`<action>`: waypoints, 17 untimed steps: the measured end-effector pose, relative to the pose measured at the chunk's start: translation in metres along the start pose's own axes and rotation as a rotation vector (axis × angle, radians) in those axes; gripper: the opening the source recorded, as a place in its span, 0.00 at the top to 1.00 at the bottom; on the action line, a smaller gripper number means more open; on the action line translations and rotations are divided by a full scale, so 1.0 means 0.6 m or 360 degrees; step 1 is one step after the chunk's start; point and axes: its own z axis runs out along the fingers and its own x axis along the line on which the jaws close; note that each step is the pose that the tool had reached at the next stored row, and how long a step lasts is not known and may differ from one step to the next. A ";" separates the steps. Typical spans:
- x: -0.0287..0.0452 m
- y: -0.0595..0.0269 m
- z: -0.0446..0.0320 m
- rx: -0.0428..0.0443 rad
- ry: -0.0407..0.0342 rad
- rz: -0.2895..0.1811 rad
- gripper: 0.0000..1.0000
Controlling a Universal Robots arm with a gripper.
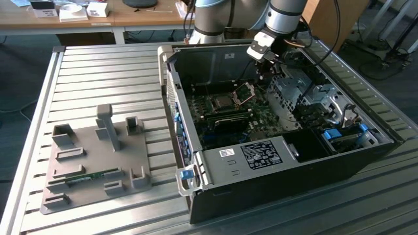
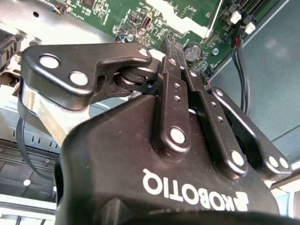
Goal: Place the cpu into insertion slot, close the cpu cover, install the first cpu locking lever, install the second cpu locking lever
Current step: 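Close the cpu cover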
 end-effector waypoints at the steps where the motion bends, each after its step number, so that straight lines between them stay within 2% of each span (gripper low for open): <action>1: 0.000 0.000 0.000 0.0000 0.0000 0.0000 0.89; 9: 0.000 0.004 0.013 0.0000 0.0000 0.0000 0.89; 17: -0.001 0.004 0.034 0.0000 0.0000 0.0000 0.89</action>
